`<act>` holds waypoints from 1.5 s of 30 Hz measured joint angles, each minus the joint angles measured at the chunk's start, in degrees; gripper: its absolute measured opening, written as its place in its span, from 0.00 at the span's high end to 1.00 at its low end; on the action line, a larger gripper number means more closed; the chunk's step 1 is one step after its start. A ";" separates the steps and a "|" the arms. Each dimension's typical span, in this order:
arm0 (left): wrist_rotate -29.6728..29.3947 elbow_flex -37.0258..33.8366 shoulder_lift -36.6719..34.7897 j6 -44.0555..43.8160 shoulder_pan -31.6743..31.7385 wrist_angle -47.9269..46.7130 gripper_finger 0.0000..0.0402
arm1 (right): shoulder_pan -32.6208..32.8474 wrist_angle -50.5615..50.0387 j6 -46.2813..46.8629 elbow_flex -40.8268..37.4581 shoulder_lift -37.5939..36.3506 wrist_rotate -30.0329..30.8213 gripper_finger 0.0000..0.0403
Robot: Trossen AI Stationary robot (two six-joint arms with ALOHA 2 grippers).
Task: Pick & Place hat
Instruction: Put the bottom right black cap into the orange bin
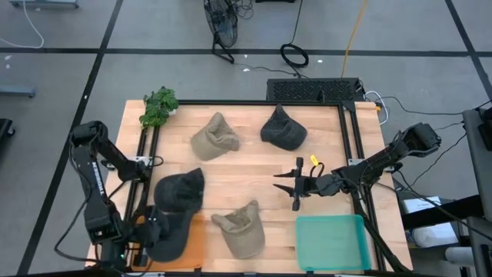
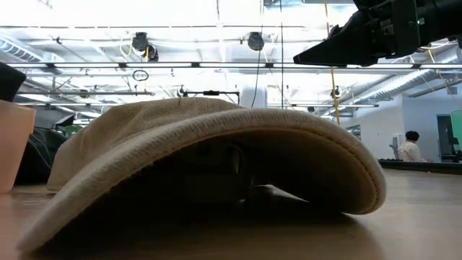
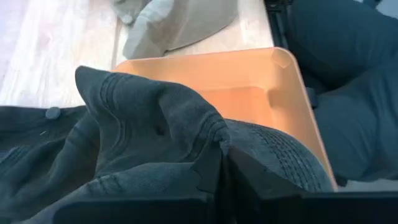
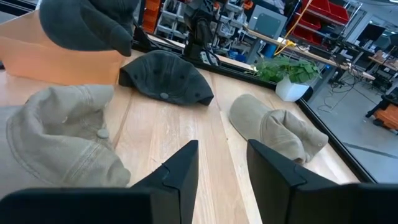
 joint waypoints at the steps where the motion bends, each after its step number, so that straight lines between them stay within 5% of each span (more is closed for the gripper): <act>1: -0.09 -0.56 0.00 -1.10 -0.21 0.16 0.96 | 0.00 0.00 0.00 0.00 0.00 0.00 0.72; 17: 5.92 -20.14 -0.15 -2.83 -0.15 37.81 0.88 | -0.42 -0.03 0.08 0.02 0.00 0.02 0.72; 37: 8.50 -21.62 -2.33 -11.61 -0.13 39.28 0.87 | -0.68 -0.48 0.19 0.07 0.02 0.02 0.72; 45: 9.23 -21.49 -10.35 -1.45 -0.19 43.06 0.87 | -0.68 -0.48 0.21 0.07 0.02 0.02 0.72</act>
